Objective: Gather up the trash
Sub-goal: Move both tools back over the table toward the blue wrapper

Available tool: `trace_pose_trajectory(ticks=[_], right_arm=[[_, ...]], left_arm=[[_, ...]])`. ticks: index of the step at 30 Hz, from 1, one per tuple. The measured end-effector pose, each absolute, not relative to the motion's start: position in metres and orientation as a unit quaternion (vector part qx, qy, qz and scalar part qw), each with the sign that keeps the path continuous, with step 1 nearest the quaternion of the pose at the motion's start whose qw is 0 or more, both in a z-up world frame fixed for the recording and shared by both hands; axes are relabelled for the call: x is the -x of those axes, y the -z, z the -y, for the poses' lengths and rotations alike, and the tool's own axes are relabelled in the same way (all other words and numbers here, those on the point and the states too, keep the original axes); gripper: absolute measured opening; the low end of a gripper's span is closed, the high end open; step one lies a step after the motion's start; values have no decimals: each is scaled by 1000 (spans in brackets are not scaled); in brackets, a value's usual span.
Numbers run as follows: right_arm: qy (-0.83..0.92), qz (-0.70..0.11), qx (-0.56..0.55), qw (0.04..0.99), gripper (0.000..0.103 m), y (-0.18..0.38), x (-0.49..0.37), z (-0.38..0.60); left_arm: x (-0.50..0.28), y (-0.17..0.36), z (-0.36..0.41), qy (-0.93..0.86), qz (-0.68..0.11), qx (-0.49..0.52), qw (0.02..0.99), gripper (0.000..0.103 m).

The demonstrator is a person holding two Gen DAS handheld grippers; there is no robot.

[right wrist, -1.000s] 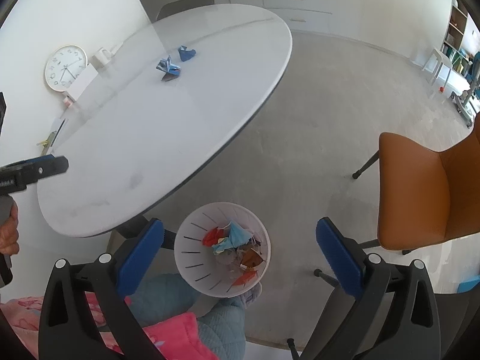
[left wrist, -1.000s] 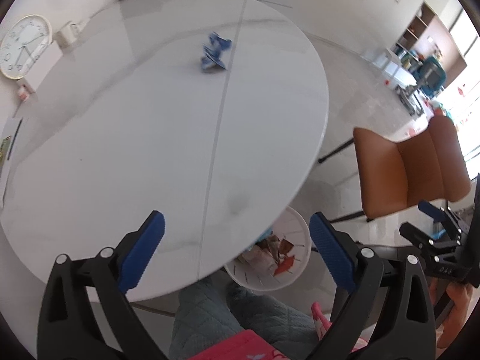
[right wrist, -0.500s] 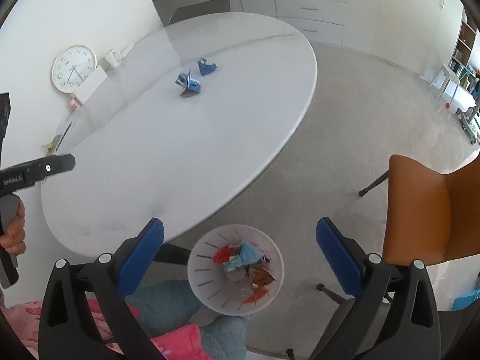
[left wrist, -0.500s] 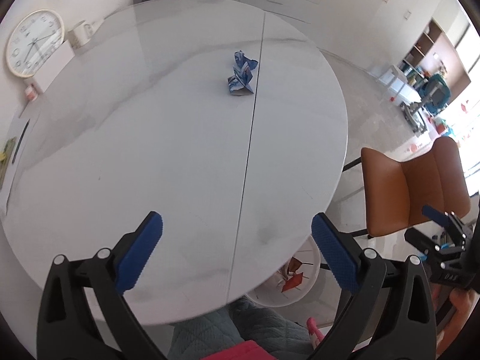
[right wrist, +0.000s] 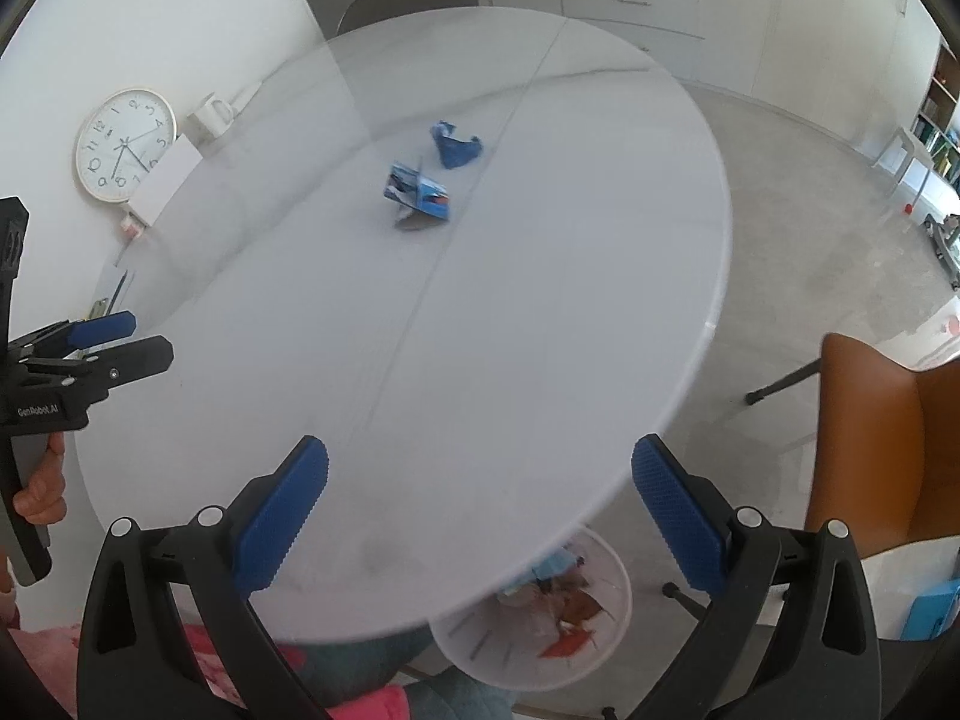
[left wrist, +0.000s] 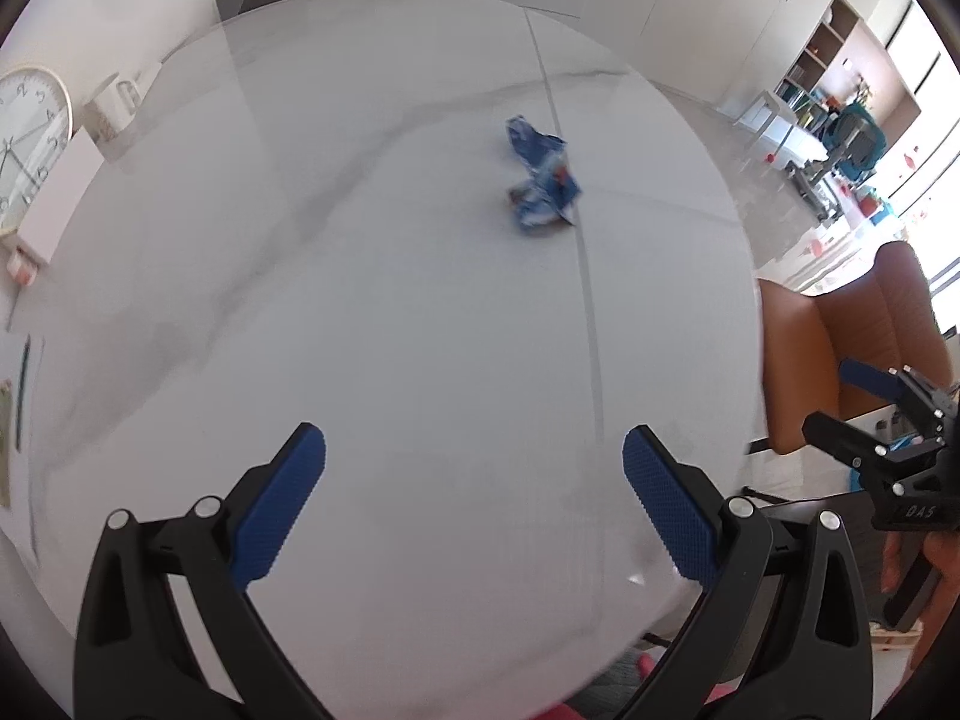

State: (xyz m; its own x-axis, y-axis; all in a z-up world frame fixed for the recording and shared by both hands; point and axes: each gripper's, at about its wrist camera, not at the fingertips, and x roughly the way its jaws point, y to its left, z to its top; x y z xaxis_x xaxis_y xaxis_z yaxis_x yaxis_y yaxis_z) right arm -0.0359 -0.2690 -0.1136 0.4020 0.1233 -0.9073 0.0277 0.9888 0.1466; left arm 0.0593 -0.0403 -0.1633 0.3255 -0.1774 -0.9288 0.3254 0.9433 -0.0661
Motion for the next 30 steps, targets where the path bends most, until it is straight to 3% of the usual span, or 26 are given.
trace_pose_trajectory(ticks=[12, 24, 30], right_arm=[[-93, -551, -34, 828, 101, 118, -31, 253], [-254, -544, 64, 797, 101, 116, -47, 306], [-290, -533, 97, 789, 101, 97, -51, 327]], left_arm=[[-76, 169, 35, 99, -559, -13, 823, 95], [-17, 148, 126, -65, -520, 116, 844, 95], [2, 130, 166, -88, -512, 132, 844, 95]])
